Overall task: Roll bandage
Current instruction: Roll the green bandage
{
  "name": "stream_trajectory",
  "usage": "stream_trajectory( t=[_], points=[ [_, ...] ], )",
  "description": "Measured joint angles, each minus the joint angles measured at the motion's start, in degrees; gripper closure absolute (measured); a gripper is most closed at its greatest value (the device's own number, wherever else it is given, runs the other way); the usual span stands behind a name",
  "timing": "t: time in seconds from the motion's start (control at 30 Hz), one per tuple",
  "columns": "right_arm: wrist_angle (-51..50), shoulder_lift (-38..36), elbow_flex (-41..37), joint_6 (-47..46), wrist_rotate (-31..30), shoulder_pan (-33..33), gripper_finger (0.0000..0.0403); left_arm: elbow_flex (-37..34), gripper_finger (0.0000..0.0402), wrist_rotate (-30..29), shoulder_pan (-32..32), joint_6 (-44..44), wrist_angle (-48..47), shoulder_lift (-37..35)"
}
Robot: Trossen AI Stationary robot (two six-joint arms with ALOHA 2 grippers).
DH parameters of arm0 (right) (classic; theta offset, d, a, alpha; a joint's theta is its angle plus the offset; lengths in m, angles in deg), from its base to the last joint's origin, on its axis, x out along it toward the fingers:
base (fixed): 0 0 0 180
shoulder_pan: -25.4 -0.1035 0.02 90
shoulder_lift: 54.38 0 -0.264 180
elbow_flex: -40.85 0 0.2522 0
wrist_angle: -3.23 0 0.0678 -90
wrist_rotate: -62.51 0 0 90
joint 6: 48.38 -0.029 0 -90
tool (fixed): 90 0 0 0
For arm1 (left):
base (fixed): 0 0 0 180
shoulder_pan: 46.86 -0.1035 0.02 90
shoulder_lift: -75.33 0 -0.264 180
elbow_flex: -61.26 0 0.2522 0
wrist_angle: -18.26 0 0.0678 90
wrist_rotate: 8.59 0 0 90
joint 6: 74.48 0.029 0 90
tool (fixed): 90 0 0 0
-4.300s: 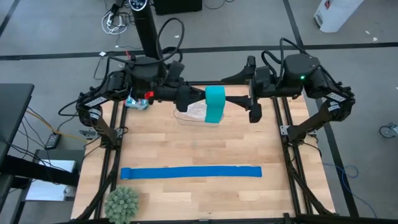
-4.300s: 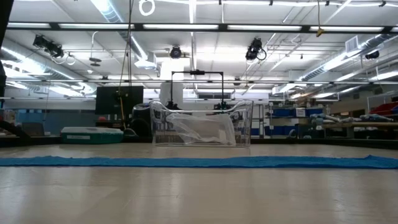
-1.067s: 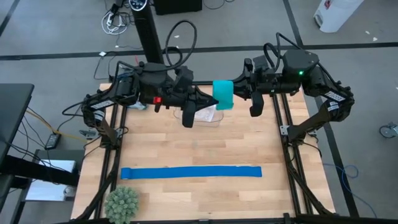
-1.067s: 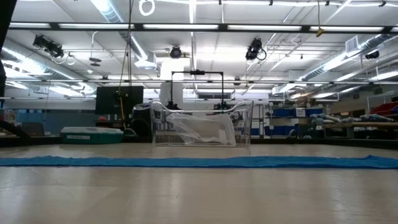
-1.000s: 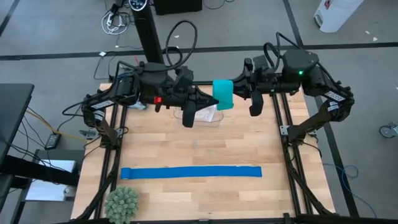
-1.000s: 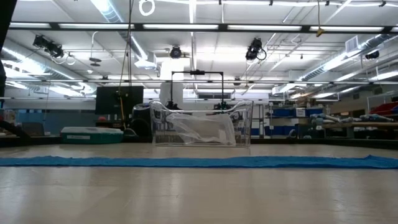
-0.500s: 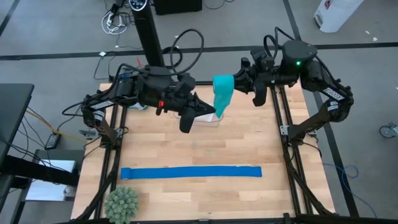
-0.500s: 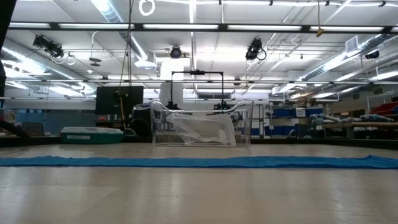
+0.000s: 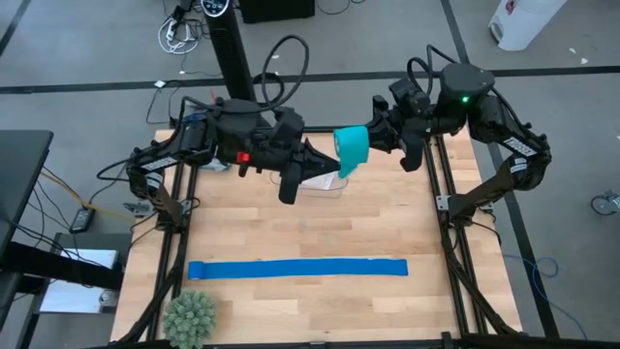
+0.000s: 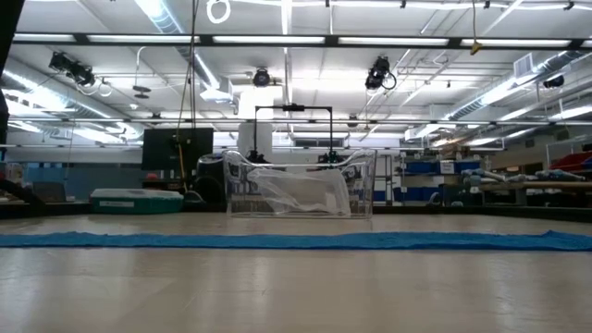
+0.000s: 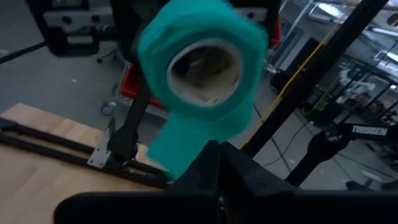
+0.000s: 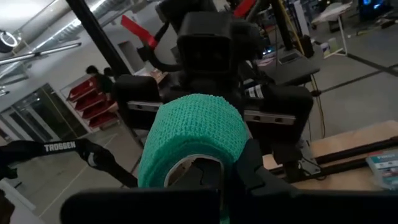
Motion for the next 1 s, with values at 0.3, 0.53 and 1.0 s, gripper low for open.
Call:
stream_trajectory(
  t=[0.3,0.53,1.0],
  points=[
    [-2.2,0.0,0.0,-2.8,2.0,0.3,0.0402,0.3,0.0317,-1.9,0.0,0.0,1.7,-1.3],
    [-6.2,0.0,0.0,-7.3,8.0,0.3,0.0401,0.3,0.0285,-3.3,0.2,1.5,3.5,-1.5],
    [-14.7,-0.4,-2.2,-4.7,9.3,0.1,0.0401,0.3,0.0285,-25.6,8.7,24.8,3.8,-1.2]
  ],
)
